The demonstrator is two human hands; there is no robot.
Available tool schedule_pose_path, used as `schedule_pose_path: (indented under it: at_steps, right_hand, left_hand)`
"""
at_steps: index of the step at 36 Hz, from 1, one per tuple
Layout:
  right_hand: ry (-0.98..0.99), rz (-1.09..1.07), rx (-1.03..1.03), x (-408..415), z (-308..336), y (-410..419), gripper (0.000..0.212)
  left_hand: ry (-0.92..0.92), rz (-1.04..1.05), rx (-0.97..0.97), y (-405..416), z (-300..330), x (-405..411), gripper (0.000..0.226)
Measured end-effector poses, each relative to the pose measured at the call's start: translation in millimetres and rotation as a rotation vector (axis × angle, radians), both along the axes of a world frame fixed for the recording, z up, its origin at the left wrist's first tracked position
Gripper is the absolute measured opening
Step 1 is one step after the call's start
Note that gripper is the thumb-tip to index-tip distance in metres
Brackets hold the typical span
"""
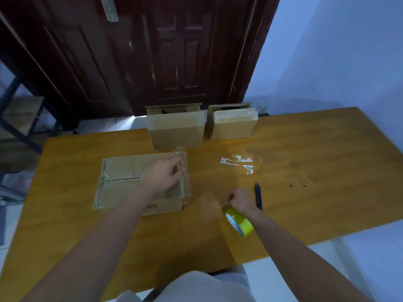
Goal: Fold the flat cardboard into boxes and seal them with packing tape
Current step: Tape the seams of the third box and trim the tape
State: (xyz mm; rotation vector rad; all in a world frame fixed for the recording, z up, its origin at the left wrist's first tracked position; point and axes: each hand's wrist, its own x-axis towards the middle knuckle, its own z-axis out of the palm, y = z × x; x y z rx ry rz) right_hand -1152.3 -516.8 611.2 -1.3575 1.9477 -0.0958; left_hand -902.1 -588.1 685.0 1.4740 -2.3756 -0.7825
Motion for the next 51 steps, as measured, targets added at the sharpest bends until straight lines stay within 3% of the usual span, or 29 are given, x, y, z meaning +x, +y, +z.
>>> schedule_pose_path:
  at_steps: [3,7,12,16,20,25,31,36,39,44,47,51]
  right_hand:
    - [0.034,-0.069,-0.011,-0.8,-3.4,-0.3,0.011]
    - [0.021,-0.081,0.022,0.8,-9.3,-2.4,0.007]
    - [0.05,-0.004,0.034,7.2,-13.8,-8.7,0.02]
    - [0.211,0.053,-0.081,12.9,-7.0,-16.7,0.016]
    - [0.329,0.129,-0.239,20.4,0.7,-19.4,0.025]
    - [0.367,0.274,-0.277,36.5,0.6,-20.2,0.034]
    - [0.401,0.451,-0.439,61.7,-17.0,-2.3,0.048]
    - [0.358,0.518,-0.389,57.7,-30.4,15.5,0.055]
    - [0.282,0.489,-0.374,50.1,-32.4,16.2,0.069]
    - [0.207,0.444,-0.233,48.5,-21.3,3.4,0.047]
    - [0.156,0.329,-0.123,45.0,-11.3,-5.4,0.048]
    - [0.143,0.335,-0.025,38.6,-9.3,-10.5,0.049]
  left_hand:
    - [-0.043,0.103,-0.08,-12.4,-2.6,-4.1,0.028]
    - [-0.151,0.122,-0.022,-25.8,-6.2,-8.3,0.042]
    - [-0.167,0.126,0.002,-36.0,-11.7,-8.9,0.034]
    - [-0.152,0.191,0.071,-46.3,-10.6,-11.0,0.042]
    - [-0.169,0.256,0.2,-56.2,-6.6,-14.0,0.051]
    - [-0.214,0.273,0.3,-62.6,-1.2,-18.0,0.052]
    - [-0.278,0.264,0.267,-65.0,-8.4,-19.6,0.051]
    - [-0.332,0.266,0.211,-61.1,-12.6,-21.4,0.051]
    - [-0.318,0.286,0.219,-60.3,-9.9,-23.3,0.05]
    - [-0.37,0.3,0.246,-53.0,-9.1,-24.1,0.048]
    - [-0.395,0.308,0.26,-48.8,-6.8,-24.8,0.047]
    - [-0.312,0.285,0.23,-44.6,-8.8,-18.0,0.044]
